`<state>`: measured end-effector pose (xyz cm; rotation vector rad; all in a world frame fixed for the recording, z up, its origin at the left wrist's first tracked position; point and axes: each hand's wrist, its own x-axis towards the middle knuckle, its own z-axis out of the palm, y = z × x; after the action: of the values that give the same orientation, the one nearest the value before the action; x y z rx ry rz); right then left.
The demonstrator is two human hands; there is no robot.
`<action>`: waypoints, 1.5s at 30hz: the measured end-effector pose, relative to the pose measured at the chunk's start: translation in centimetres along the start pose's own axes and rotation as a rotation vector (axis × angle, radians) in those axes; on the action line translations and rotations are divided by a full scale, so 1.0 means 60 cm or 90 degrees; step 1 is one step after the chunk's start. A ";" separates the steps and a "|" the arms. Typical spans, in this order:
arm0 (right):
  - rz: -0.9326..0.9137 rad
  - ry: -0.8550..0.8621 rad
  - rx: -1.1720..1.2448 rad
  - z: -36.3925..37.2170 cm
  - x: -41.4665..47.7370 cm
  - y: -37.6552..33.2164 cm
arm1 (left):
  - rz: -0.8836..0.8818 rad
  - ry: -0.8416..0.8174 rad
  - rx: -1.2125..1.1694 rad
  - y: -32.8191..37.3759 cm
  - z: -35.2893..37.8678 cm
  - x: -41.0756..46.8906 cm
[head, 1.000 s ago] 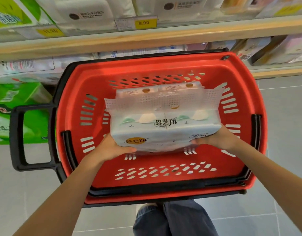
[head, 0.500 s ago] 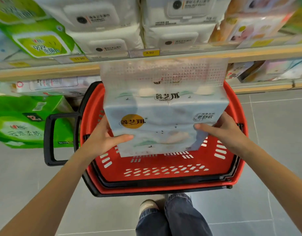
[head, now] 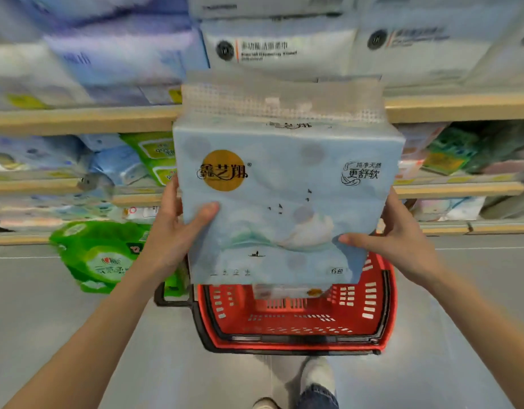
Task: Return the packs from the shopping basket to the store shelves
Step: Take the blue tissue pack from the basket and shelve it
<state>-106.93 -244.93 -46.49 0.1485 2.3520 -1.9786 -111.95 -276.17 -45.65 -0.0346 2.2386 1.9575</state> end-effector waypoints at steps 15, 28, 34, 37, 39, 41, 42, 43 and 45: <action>-0.256 -0.019 -0.073 -0.008 -0.081 -0.436 | 0.165 0.098 -0.004 0.405 -0.106 -0.097; -0.518 0.029 -0.144 -0.008 -0.145 -0.859 | 0.466 0.100 0.164 0.800 -0.247 -0.228; -0.625 0.021 -0.147 -0.021 -0.201 -1.037 | 0.596 0.103 0.211 0.951 -0.289 -0.291; -0.695 0.049 -0.171 -0.024 -0.222 -1.109 | 0.659 0.138 0.232 1.017 -0.303 -0.314; -0.739 0.062 -0.180 -0.028 -0.228 -1.150 | 0.709 0.166 0.252 1.059 -0.309 -0.322; -0.769 0.065 -0.174 -0.033 -0.228 -1.186 | 0.754 0.176 0.274 1.097 -0.312 -0.325; -0.782 0.070 -0.175 -0.035 -0.227 -1.203 | 0.774 0.179 0.283 1.116 -0.313 -0.324; -0.797 0.080 -0.185 -0.038 -0.225 -1.220 | 0.795 0.187 0.289 1.135 -0.315 -0.318; -0.824 0.102 -0.204 -0.044 -0.215 -1.253 | 0.835 0.210 0.301 1.173 -0.319 -0.305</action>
<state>-102.73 -255.48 28.97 -1.6501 3.1664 -1.7713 -104.98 -286.93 28.47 1.6327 3.2912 1.7230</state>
